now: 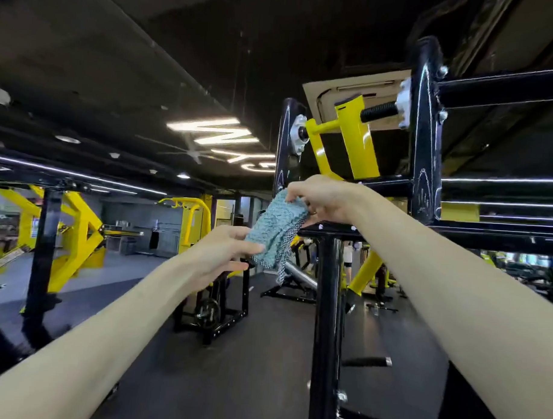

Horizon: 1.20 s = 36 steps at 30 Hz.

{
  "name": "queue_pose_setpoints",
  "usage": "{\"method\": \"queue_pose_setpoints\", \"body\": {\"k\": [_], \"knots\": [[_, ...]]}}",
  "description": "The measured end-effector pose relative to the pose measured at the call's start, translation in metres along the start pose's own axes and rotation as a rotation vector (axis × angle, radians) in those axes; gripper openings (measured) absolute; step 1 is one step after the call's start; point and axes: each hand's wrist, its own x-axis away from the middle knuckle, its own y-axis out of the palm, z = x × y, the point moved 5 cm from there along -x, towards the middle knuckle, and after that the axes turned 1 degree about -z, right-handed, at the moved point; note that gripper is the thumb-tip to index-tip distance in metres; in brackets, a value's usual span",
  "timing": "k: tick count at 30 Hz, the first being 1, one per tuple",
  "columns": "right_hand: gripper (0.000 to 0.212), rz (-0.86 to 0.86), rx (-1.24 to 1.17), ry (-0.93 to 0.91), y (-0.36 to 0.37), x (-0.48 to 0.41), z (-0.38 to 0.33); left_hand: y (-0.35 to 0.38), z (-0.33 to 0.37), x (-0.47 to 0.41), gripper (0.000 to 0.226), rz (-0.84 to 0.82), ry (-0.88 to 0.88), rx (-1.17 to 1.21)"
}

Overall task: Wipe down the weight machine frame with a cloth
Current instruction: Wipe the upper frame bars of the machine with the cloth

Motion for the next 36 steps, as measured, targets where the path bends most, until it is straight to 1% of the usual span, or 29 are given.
{"method": "queue_pose_setpoints", "body": {"k": [2, 4, 6, 8, 9, 11, 12, 13, 14, 15, 16, 17, 19, 20, 21, 22, 24, 25, 26, 27, 28, 29, 30, 31, 32, 33, 34, 35, 36], "knots": [[0.019, 0.009, 0.001, 0.006, 0.000, -0.008, 0.006, -0.013, -0.007, -0.005, 0.024, 0.037, 0.008, 0.056], [0.016, 0.042, -0.028, 0.001, -0.005, -0.019, 0.016, -0.018, -0.009, -0.014, 0.028, 0.047, 0.022, 0.090], [0.012, 0.087, -0.069, -0.009, -0.013, -0.029, 0.024, -0.018, -0.007, -0.029, 0.039, 0.005, 0.038, 0.107], [0.009, 0.122, -0.092, -0.020, -0.021, -0.039, 0.027, -0.011, -0.003, -0.046, 0.055, -0.039, 0.006, 0.050], [0.007, 0.142, -0.106, -0.029, -0.025, -0.044, 0.027, -0.010, -0.001, -0.055, 0.059, 0.006, 0.004, -0.018], [0.006, 0.213, -0.142, -0.043, -0.029, -0.055, 0.022, -0.019, 0.005, -0.070, 0.052, 0.262, 0.028, -0.107], [0.009, 0.264, -0.125, -0.055, -0.032, -0.061, 0.019, -0.026, 0.007, -0.076, 0.043, 0.375, 0.053, -0.049], [0.013, 0.316, -0.079, -0.071, -0.033, -0.070, 0.015, -0.029, 0.010, -0.083, 0.036, 0.422, 0.062, 0.065], [0.016, 0.350, -0.041, -0.090, -0.032, -0.077, 0.010, -0.028, 0.012, -0.090, 0.034, 0.391, 0.052, 0.186], [0.015, 0.366, -0.021, -0.108, -0.029, -0.084, 0.006, -0.025, 0.014, -0.098, 0.037, 0.328, 0.035, 0.240], [0.012, 0.371, -0.015, -0.120, -0.025, -0.092, 0.002, -0.022, 0.016, -0.107, 0.044, 0.273, 0.047, 0.195], [0.012, 0.382, -0.017, -0.120, -0.022, -0.099, 0.001, -0.017, 0.018, -0.117, 0.052, 0.252, 0.094, 0.068], [0.017, 0.423, -0.047, -0.114, -0.021, -0.110, 0.002, -0.005, 0.020, -0.132, 0.072, 0.302, 0.282, -0.228], [0.020, 0.452, -0.077, -0.108, -0.022, -0.114, 0.003, 0.003, 0.019, -0.139, 0.079, 0.337, 0.389, -0.299], [0.023, 0.489, -0.105, -0.098, -0.025, -0.117, 0.007, 0.010, 0.018, -0.144, 0.081, 0.380, 0.495, -0.339], [0.025, 0.529, -0.123, -0.084, -0.029, -0.118, 0.010, 0.016, 0.016, -0.149, 0.075, 0.444, 0.603, -0.370], [0.028, 0.595, -0.120, -0.066, -0.041, -0.114, 0.015, 0.020, 0.017, -0.159, 0.049, 0.574, 0.771, -0.457], [0.031, 0.605, -0.104, -0.062, -0.048, -0.111, 0.017, 0.019, 0.020, -0.165, 0.038, 0.625, 0.828, -0.519], [0.035, 0.600, -0.083, -0.057, -0.056, -0.105, 0.019, 0.017, 0.026, -0.173, 0.034, 0.660, 0.862, -0.583], [0.037, 0.590, -0.048, -0.059, -0.066, -0.100, 0.021, 0.015, 0.035, -0.179, 0.031, 0.657, 0.857, -0.608], [0.038, 0.602, 0.017, -0.063, -0.077, -0.093, 0.022, 0.010, 0.044, -0.195, 0.028, 0.593, 0.811, -0.569], [0.037, 0.655, 0.121, -0.066, -0.092, -0.087, 0.023, 0.007, 0.054, -0.207, 0.023, 0.465, 0.697, -0.462], [0.035, 0.749, 0.262, -0.074, -0.108, -0.079, 0.022, 0.005, 0.062, -0.222, 0.016, 0.296, 0.530, -0.309], [0.034, 0.870, 0.423, -0.079, -0.124, -0.068, 0.020, 0.005, 0.067, -0.231, 0.014, 0.137, 0.344, -0.156], [0.033, 0.990, 0.565, -0.077, -0.136, -0.056, 0.019, 0.009, 0.071, -0.231, 0.016, -0.002, 0.149, -0.054], [0.035, 1.088, 0.679, -0.065, -0.147, -0.044, 0.019, 0.015, 0.075, -0.230, 0.019, -0.115, 0.011, -0.015], [0.040, 1.151, 0.762, -0.039, -0.155, -0.034, 0.022, 0.021, 0.081, -0.229, 0.022, -0.176, -0.047, -0.023], [0.045, 1.184, 0.821, 0.008, -0.163, -0.026, 0.028, 0.028, 0.087, -0.231, 0.026, -0.190, -0.055, -0.050], [0.051, 1.201, 0.847, 0.067, -0.171, -0.020, 0.036, 0.032, 0.094, -0.237, 0.027, -0.151, -0.012, -0.064]]}}
